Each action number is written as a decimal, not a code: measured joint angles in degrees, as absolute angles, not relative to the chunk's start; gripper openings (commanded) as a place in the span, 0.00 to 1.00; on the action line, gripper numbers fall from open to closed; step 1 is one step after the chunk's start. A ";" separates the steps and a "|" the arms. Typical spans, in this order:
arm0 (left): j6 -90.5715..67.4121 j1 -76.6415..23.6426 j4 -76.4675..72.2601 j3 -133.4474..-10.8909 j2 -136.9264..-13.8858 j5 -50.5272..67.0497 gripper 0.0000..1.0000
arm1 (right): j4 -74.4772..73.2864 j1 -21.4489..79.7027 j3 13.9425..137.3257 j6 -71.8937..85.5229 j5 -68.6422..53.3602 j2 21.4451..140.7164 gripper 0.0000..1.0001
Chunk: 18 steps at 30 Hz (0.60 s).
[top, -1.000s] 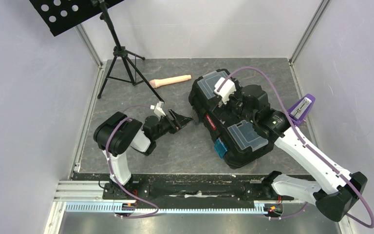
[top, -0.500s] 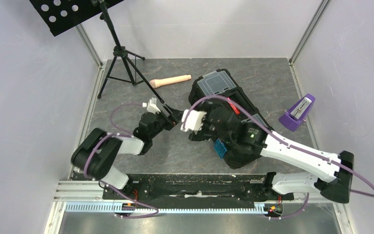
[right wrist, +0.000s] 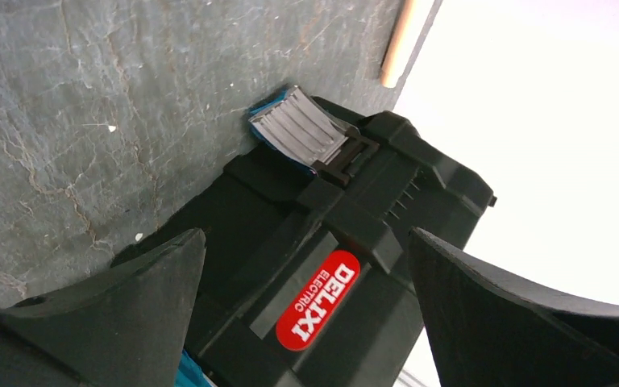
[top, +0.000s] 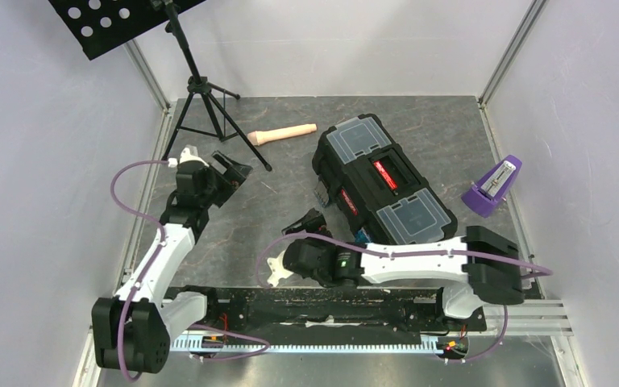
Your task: Pack the tool kit
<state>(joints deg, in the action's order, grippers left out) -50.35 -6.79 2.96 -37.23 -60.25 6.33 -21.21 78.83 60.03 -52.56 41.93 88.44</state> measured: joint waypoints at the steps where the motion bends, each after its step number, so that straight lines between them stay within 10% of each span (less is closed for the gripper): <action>1: -49.41 -5.50 5.56 -37.23 -59.33 6.26 0.96 | -20.86 79.20 59.72 -53.54 42.74 89.86 0.98; 18: -45.06 -5.41 12.34 -37.12 -58.15 11.00 0.95 | -5.78 72.95 58.24 -66.11 55.33 110.26 0.98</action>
<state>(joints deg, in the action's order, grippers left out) -45.06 -5.41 12.34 -37.12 -58.15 11.00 -5.78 72.95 58.24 -66.11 55.33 110.26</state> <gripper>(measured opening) 0.954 0.979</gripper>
